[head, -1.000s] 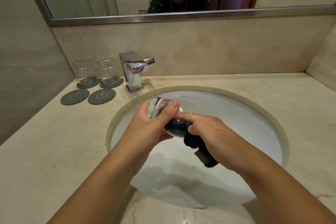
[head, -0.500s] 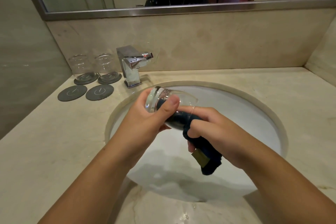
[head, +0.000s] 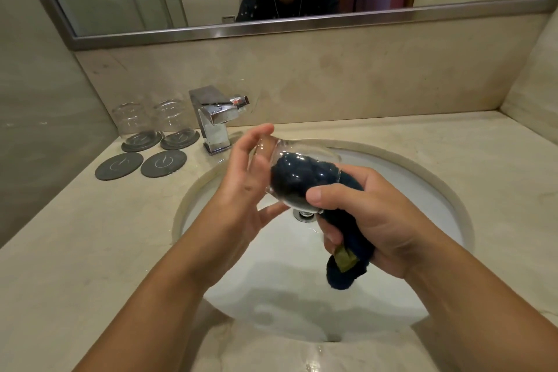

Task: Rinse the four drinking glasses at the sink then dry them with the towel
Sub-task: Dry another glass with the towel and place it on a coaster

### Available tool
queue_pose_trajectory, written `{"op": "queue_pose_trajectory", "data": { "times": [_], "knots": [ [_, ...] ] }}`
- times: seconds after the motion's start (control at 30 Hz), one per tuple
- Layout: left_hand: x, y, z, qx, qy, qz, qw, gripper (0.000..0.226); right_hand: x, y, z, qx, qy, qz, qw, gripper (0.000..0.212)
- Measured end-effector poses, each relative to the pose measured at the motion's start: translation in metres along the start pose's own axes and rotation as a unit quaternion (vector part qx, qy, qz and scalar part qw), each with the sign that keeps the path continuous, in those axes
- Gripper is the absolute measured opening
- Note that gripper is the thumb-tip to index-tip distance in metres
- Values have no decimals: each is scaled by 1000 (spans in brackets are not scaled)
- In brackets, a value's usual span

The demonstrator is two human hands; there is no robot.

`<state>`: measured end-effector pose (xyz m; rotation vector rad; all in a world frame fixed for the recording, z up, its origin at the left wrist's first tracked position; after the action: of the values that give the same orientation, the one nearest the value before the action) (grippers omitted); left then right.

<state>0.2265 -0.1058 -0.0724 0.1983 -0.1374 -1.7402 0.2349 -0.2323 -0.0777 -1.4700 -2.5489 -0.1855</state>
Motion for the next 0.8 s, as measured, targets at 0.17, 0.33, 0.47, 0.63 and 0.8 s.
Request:
{"op": "queue_pose_trajectory", "data": {
  "times": [0.17,0.33,0.47,0.63,0.8],
  "knots": [
    [-22,-1,-8,-72,86,82,990,79,-1,-2,-10,-53,-165,18,985,15],
    [-27,0,-7,-49,95,96,990,40,3,-2,-4,-32,-203,9,979,21],
    [-20,-1,1,3,165,63,984,39,1,-1,7,28,-177,-21,984,28],
    [-14,0,1,32,228,4,973,55,-5,-2,17,88,-75,-38,993,27],
    [-18,-1,-2,15,225,-10,974,59,-6,-1,12,65,-104,-24,992,25]
  ]
}}
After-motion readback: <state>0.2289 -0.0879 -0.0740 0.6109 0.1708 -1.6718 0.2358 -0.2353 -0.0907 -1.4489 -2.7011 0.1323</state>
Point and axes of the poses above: each hand's wrist, its own y-axis towards the middle knuckle, its own x-axis out of the palm, z = x × y, the point moved 10 cm from there along y, towards the middle knuckle, and after that the axes turned 8 degrees about y, right-handed, at the moved point
